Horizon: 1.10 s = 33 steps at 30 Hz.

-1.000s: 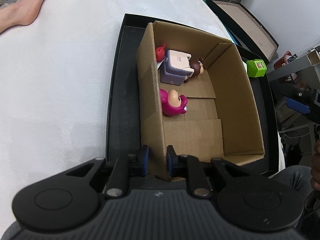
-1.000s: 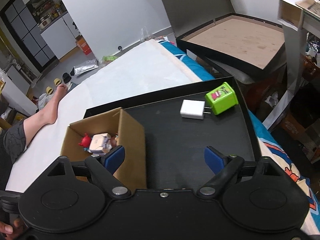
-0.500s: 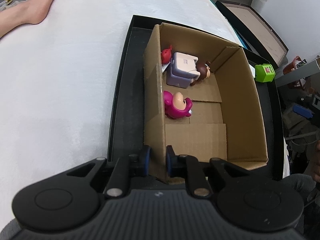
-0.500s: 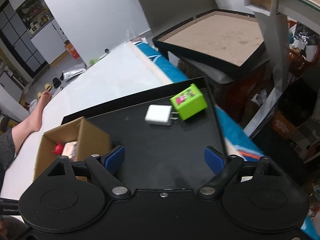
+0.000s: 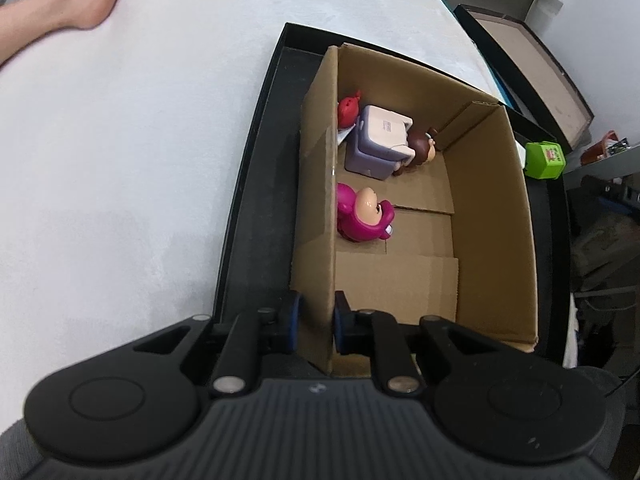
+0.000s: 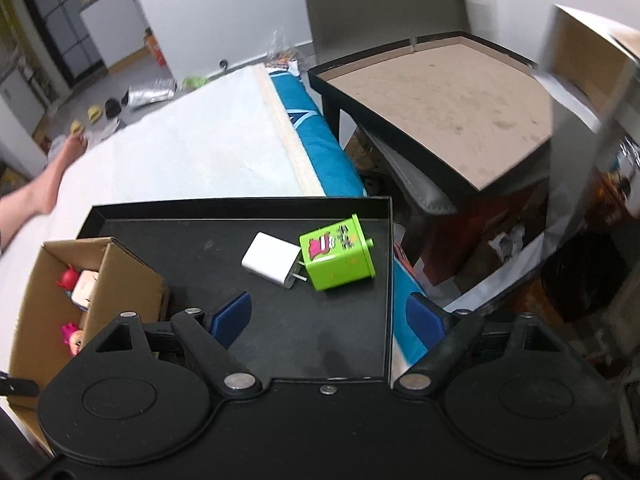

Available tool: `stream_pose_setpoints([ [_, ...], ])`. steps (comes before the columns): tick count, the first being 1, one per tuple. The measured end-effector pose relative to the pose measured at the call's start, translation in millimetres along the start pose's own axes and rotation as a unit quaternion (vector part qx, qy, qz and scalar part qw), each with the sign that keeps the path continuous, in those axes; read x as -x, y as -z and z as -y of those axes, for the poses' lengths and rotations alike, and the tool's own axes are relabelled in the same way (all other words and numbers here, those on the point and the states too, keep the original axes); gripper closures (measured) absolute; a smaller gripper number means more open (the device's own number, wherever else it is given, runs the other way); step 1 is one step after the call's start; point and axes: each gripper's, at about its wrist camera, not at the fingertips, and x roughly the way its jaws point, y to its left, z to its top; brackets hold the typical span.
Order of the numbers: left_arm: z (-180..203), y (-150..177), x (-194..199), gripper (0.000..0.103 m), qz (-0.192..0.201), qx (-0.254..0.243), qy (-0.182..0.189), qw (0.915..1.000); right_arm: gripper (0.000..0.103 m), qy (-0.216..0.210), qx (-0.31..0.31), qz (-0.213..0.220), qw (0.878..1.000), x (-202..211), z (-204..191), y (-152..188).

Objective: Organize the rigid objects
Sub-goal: 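Move the right tool to the green cube box and grasp it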

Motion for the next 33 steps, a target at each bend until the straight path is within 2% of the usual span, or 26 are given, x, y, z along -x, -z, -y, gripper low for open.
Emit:
stream_pose_setpoints([
  [8,6.4,-1.7,-2.1,0.087,0.003,0.002,-0.019,0.9998,0.021,0.003,0.059,-0.016,0.998,-21.4,-2.8,-25.1],
  [13,14.0,-1.1,-2.1,0.087,0.007,-0.015,-0.036,0.9992,0.024,0.002,0.078,-0.029,0.997,-34.0,-4.8,-36.9],
  [23,15.0,-0.2,-4.0,0.091,0.009,-0.019,-0.041,0.9989,0.026,0.028,0.119,-0.061,0.991,-64.1,-10.9,-43.7],
  [25,15.6,0.1,-4.4,0.091,0.009,-0.021,-0.044,0.9988,0.035,0.028,0.126,-0.071,0.989,-69.6,-12.4,-42.9],
  [26,16.7,0.1,-4.5,0.092,0.009,-0.024,-0.046,0.9986,0.048,0.028,0.130,-0.080,0.988,-72.7,-13.4,-42.0],
  [27,17.3,0.1,-4.3,0.091,0.009,-0.026,-0.046,0.9986,0.054,0.027,0.130,-0.092,0.987,-76.1,-13.5,-41.5],
  [33,15.1,0.3,-4.3,0.091,0.011,-0.023,-0.042,0.9988,0.055,0.019,0.121,-0.088,0.989,-64.8,-13.9,-40.4],
])
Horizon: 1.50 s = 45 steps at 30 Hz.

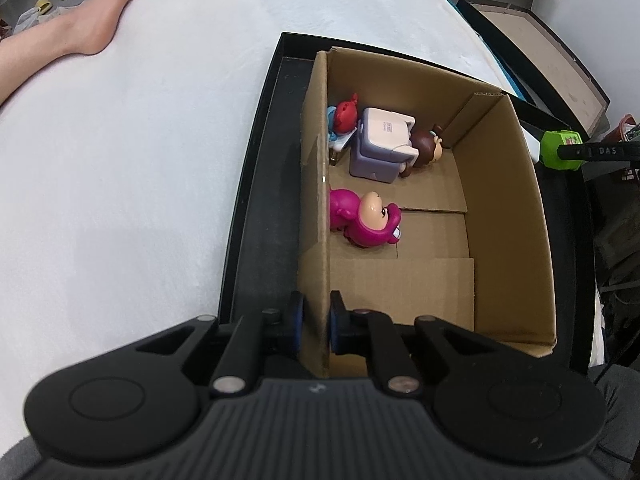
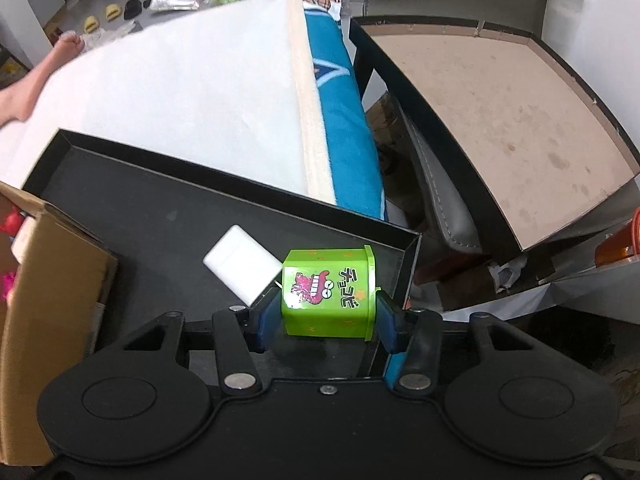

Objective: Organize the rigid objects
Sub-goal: 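Move the right tool to the green cube box and grasp it, then carry the green cube box into the cardboard box and release it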

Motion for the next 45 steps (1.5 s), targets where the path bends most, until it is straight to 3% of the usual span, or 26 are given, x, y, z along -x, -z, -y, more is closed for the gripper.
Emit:
stream_pose_setpoints([
  [14,-1.7,0.9,2.0,0.091,0.003,-0.003,0.009,1.0000,0.055,-0.044,-0.024,0.036,0.998,55.2,-25.7,-0.6],
  [24,-5.4,0.0,4.8,0.089,0.005,-0.001,0.024,0.9997,0.055,-0.051,-0.031,0.046,0.997,93.1,-47.6,6.9],
  [32,-15.2,0.0,6.5,0.088,0.004,0.007,0.047,0.9989,0.055,-0.051,-0.010,0.066,0.996,125.3,-78.1,5.8],
  [45,-26.1,-0.9,3.1,0.087,0.002,0.010,0.075,0.9971,0.055,-0.059,0.015,0.081,0.995,143.0,-144.2,5.5],
])
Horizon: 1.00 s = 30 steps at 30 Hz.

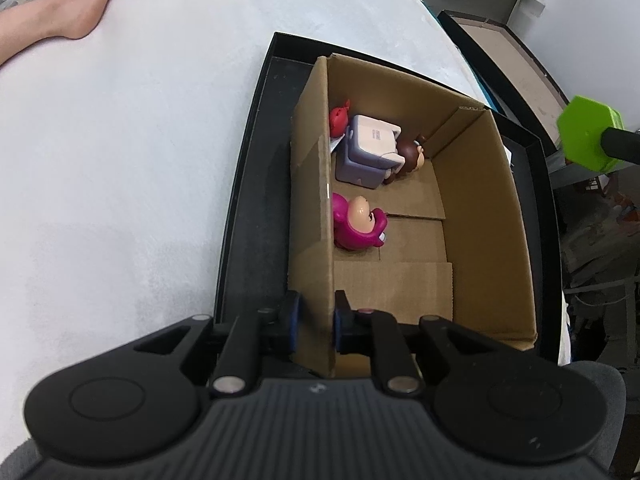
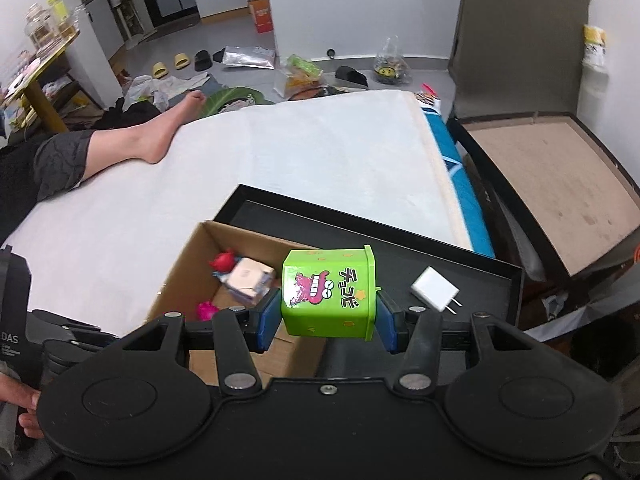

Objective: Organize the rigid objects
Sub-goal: 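Carry the green cube box into the cardboard box and release it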

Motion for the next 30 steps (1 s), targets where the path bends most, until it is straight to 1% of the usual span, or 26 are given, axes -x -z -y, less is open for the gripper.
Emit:
stream_pose_setpoints([
  [5,-3.6,0.5,0.3,0.087,0.002,-0.002,0.005,1.0000,0.055,0.005,0.009,-0.001,1.000,-8.3,-25.6,-0.2],
  [9,-7.6,1.1,0.7,0.087,0.003,0.001,0.012,0.9999,0.055,0.000,0.009,-0.006,1.000,-16.6,-44.1,4.0],
  [13,-9.5,-0.6,0.6,0.087,0.005,0.004,0.018,0.9998,0.055,0.007,0.017,-0.011,1.000,-28.3,-63.2,8.5],
  [15,-10.7,-0.5,1.1,0.086,0.007,0.006,0.021,0.9997,0.055,0.002,0.016,-0.012,1.000,-33.6,-70.9,11.6],
  [20,-11.3,-0.2,1.1,0.086,0.009,0.005,0.024,0.9997,0.055,0.006,0.014,-0.019,1.000,-47.6,-82.5,16.8],
  [25,-12.5,0.3,2.1,0.086,0.012,0.007,0.024,0.9996,0.054,0.030,0.017,-0.026,0.999,-62.6,-85.5,20.3],
  [26,-12.7,0.5,2.3,0.086,0.012,0.007,0.025,0.9996,0.054,0.032,0.012,-0.026,0.999,-64.6,-84.6,21.0],
  [27,-12.6,0.7,2.6,0.086,0.012,0.007,0.025,0.9996,0.048,0.032,0.008,-0.024,0.999,-65.6,-83.8,21.9],
  [28,-12.4,0.8,2.5,0.086,0.012,0.007,0.024,0.9996,0.045,0.036,0.004,-0.022,0.999,-65.8,-82.6,22.9],
  [30,-11.2,0.6,2.3,0.085,0.011,0.004,0.024,0.9996,0.043,0.052,-0.001,-0.018,0.998,-62.7,-79.8,24.1],
])
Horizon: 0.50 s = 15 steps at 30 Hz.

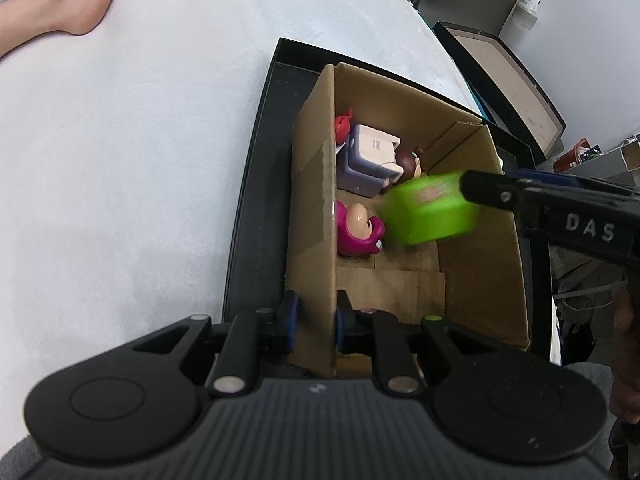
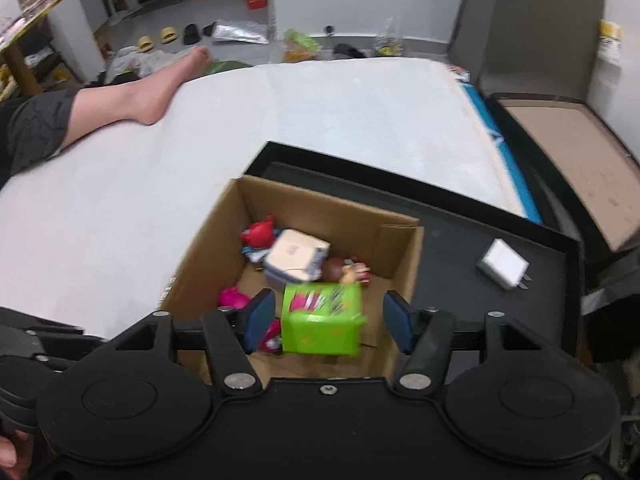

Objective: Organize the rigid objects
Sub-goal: 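Carry the green cube box into the cardboard box and release it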

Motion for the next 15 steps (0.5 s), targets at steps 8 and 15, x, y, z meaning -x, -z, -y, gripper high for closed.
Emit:
stream_pose_setpoints([
  [8,1.1,0.3,1.3,0.085,0.001,-0.002,-0.004,1.0000,0.033,-0.028,-0.073,0.013,0.997,34.7,40.0,17.0],
  [15,6.3,1.4,0.6,0.085,0.000,-0.008,-0.010,0.9999,0.033,-0.031,-0.101,0.009,0.994,42.5,64.5,42.8],
])
